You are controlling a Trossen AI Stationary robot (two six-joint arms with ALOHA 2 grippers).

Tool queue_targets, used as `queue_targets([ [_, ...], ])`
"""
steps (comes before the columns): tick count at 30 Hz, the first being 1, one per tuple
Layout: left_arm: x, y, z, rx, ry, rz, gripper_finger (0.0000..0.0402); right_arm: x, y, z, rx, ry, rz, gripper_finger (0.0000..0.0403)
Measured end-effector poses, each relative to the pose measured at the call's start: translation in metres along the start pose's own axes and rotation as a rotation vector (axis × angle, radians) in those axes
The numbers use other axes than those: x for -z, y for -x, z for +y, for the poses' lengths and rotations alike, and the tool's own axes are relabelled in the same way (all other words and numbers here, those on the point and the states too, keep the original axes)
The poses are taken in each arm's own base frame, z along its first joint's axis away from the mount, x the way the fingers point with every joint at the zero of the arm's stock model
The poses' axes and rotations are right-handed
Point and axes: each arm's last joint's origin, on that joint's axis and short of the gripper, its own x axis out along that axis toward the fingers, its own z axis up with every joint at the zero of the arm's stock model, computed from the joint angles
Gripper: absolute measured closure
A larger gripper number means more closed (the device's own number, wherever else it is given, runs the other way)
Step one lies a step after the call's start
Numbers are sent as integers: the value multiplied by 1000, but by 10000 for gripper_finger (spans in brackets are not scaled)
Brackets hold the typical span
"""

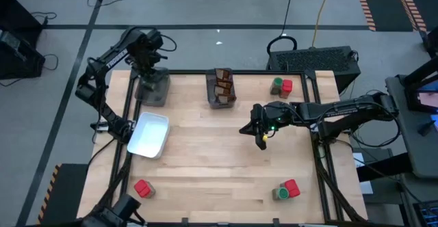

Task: Sort spices by type
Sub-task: Put the bottom left green seasoning bottle into the left black bin

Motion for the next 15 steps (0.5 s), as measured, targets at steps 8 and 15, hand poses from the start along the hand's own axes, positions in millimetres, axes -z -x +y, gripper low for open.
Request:
queue_targets([
  [8, -8, -13, 9, 6, 44, -63, 193, 0, 0, 0, 1, 14, 2, 403],
  [15, -12, -20, 11, 1, 55, -92, 193, 0, 0, 0, 1, 13, 3, 403],
])
